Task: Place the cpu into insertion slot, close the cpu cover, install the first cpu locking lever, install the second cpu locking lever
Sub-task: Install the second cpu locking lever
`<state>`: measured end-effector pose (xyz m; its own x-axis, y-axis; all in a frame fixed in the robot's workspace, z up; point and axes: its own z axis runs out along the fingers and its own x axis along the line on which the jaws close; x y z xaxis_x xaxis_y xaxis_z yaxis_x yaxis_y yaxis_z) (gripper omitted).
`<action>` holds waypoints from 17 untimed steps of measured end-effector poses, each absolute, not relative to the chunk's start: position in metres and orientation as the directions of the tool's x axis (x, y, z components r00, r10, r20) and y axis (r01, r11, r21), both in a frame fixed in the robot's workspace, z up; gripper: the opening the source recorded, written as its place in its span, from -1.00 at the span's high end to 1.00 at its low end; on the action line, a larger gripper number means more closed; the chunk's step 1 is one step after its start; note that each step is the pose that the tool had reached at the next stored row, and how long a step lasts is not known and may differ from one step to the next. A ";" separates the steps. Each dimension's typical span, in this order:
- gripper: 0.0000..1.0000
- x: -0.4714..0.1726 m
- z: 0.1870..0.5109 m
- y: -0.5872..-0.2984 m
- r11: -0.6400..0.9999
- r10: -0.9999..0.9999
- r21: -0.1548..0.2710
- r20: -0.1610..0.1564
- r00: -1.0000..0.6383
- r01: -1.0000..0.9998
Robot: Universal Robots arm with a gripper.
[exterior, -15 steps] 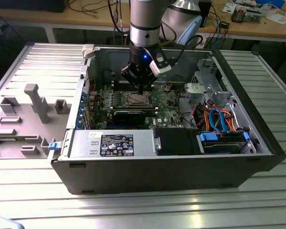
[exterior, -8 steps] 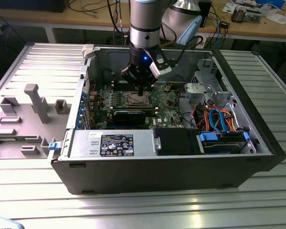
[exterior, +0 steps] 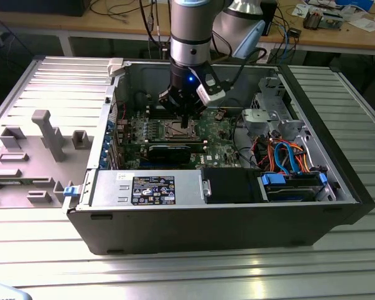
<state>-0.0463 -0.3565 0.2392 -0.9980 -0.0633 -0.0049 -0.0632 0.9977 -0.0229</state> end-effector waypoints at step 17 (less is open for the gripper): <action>0.79 -0.046 0.236 -0.383 0.998 -0.063 -0.005 -0.006 -0.998 -0.063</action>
<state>-0.0463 -0.3829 0.2355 -0.9980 -0.0632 -0.0060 -0.0632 0.9980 -0.0049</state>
